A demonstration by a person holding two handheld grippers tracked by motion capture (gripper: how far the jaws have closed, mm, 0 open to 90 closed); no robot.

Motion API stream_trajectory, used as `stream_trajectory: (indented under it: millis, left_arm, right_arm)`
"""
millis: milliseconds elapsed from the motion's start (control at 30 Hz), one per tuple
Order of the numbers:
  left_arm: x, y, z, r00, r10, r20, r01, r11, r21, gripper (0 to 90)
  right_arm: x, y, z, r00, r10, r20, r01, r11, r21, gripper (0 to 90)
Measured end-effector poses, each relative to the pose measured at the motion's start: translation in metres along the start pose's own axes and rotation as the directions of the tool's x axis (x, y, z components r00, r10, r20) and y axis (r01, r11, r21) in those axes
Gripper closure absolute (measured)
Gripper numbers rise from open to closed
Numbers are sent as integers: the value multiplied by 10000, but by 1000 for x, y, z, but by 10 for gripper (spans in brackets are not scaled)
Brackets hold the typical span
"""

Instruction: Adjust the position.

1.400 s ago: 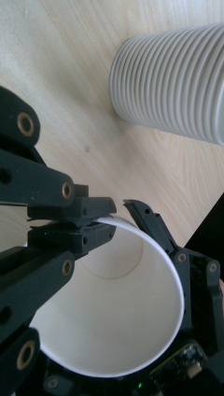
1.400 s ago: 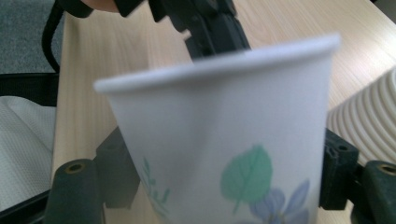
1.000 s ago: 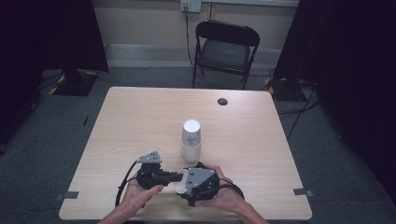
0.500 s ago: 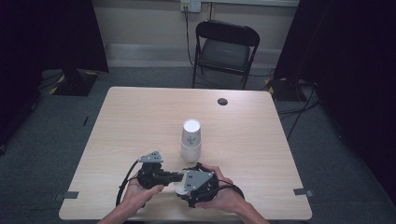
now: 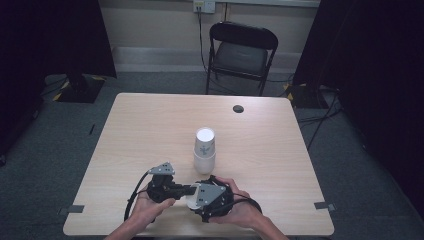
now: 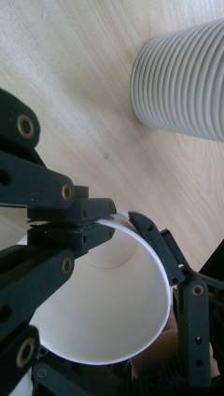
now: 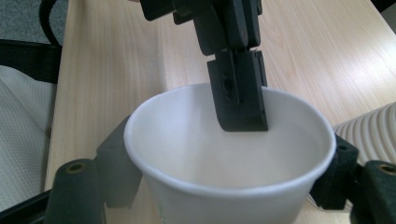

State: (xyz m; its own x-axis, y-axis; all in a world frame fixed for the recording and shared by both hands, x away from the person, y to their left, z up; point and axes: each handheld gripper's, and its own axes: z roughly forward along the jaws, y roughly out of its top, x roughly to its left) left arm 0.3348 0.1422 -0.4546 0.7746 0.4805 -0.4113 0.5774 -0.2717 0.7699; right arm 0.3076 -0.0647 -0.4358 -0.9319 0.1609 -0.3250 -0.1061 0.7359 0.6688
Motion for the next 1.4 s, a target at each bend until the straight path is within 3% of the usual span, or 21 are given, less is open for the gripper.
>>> stream_trajectory:
  millis: [233, 333, 400, 500, 667, 800, 867, 1167, 1300, 1333, 1400]
  left_arm:
    - [-1, 1, -3, 9993, 178, -317, -185, 9996, -222, 803]
    - [-1, 1, -4, 9976, 318, -614, -338, 9989, -320, 726]
    - [-3, 2, -6, 9920, 490, -1166, -537, 9979, -370, 662]
    - [-5, 2, -7, 9849, 775, -1546, -848, 9956, -410, 570]
    - [-6, 4, -12, 9793, 992, -1765, -1111, 9921, -588, 465]
    - [-5, 6, -14, 9770, 862, -1949, -1017, 9923, -711, 366]
    - [-6, 8, -15, 9706, 1014, -2185, -1182, 9908, -655, 328]
    - [-5, 6, -15, 9535, 1136, -2791, -1318, 9901, -473, 200]
    - [-2, 5, -19, 9542, 1119, -2776, -1340, 9890, -619, 163]
    - [-2, 5, -21, 9505, 1185, -2873, -1406, 9884, -573, 162]
    - [-1, 4, -22, 9490, 1150, -2937, -1364, 9892, -533, 162]
  right_arm:
    - [-7, -4, -5, 9979, 651, 68, -647, 9970, -432, 303]
    - [-9, -5, -6, 9970, 774, 88, -769, 9959, -477, 303]
    - [-10, -6, -6, 9962, 866, 135, -858, 9950, -504, 304]
    - [-11, -7, -7, 9946, 1032, 58, -1027, 9933, -535, 304]
    - [-13, -10, -10, 9910, 1331, 132, -1321, 9895, -581, 303]
    - [-18, -15, -12, 9840, 1781, 110, -1768, 9814, -744, 303]
    - [-20, -17, -14, 9814, 1915, 147, -1899, 9789, -749, 302]
    - [-32, -27, -22, 9639, 2655, 202, -2621, 9593, -1050, 302]
    - [-38, -33, -26, 9499, 3114, 278, -3064, 9449, -1157, 302]
    - [-39, -34, -27, 9464, 3217, 288, -3162, 9411, -1199, 303]
    - [-42, -36, -29, 9389, 3427, 306, -3359, 9322, -1350, 304]
